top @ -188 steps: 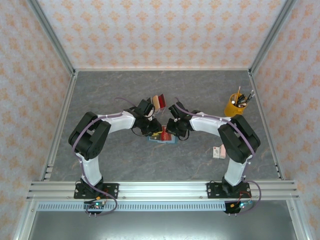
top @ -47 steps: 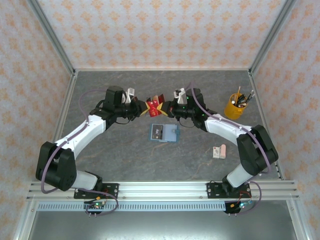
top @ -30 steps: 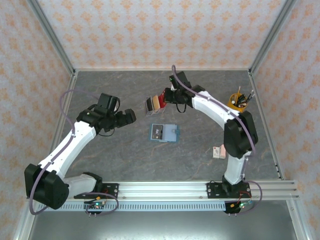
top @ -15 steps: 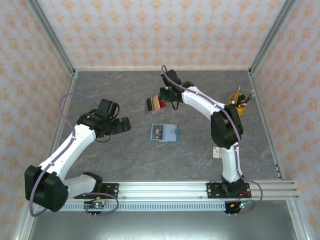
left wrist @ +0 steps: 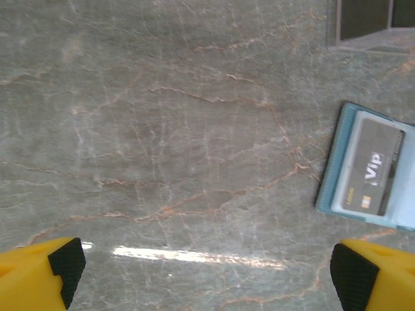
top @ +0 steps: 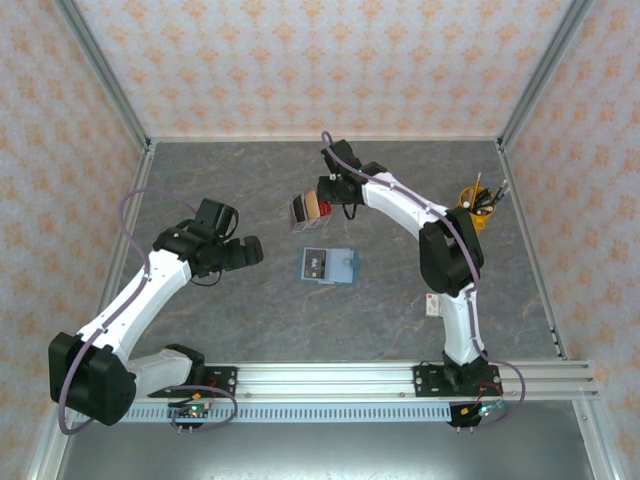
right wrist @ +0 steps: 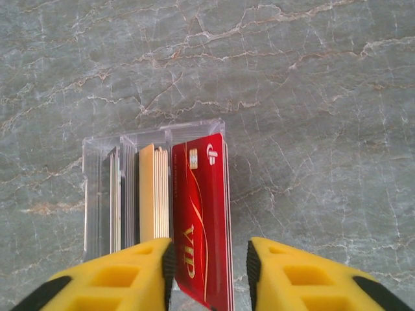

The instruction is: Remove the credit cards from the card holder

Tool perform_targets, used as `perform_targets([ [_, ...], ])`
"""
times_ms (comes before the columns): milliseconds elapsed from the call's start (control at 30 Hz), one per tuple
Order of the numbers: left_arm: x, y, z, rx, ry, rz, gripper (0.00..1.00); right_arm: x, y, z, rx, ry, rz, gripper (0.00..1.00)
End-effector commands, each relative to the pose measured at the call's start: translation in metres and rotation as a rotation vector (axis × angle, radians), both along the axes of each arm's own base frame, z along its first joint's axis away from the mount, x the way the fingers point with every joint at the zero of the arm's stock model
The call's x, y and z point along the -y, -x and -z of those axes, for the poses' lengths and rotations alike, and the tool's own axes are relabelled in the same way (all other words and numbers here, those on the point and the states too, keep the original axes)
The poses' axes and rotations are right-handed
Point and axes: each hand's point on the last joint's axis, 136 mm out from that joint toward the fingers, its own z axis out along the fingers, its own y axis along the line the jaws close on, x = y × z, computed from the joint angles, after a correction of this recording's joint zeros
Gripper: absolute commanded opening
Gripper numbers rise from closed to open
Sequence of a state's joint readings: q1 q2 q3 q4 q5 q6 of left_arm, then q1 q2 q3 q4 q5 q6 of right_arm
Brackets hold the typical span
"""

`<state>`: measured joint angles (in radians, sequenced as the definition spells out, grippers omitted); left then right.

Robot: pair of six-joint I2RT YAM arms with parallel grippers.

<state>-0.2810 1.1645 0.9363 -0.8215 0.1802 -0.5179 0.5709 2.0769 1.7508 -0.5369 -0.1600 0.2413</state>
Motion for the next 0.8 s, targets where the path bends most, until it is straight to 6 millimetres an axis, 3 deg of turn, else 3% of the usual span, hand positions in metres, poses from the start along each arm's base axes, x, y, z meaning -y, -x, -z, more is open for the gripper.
perform_targets([
  [0, 0.01, 0.002, 0.002, -0.003, 0.072, 0.013, 1.0, 0.01, 0.021, -0.049, 0.05, -0.068, 0.026, 0.41],
  [100, 0.02, -0.001, 0.004, 0.011, 0.122, 0.039, 1.0, 0.018, 0.05, -0.052, 0.026, -0.12, 0.047, 0.45],
  [200, 0.029, -0.003, 0.011, 0.014, 0.178, 0.03, 1.0, 0.026, 0.085, -0.042, -0.014, -0.137, 0.051, 0.48],
  [433, 0.048, -0.01, 0.025, 0.001, 0.272, 0.013, 1.0, 0.048, 0.158, 0.009, -0.179, -0.064, 0.039, 0.55],
  [600, 0.065, -0.017, 0.021, 0.006, 0.302, 0.023, 1.0, 0.051, 0.185, 0.03, -0.291, -0.076, 0.007, 0.56],
  [767, 0.086, -0.027, 0.02, 0.017, 0.306, 0.048, 1.0, 0.028, 0.187, 0.026, -0.348, -0.212, -0.03, 0.55],
])
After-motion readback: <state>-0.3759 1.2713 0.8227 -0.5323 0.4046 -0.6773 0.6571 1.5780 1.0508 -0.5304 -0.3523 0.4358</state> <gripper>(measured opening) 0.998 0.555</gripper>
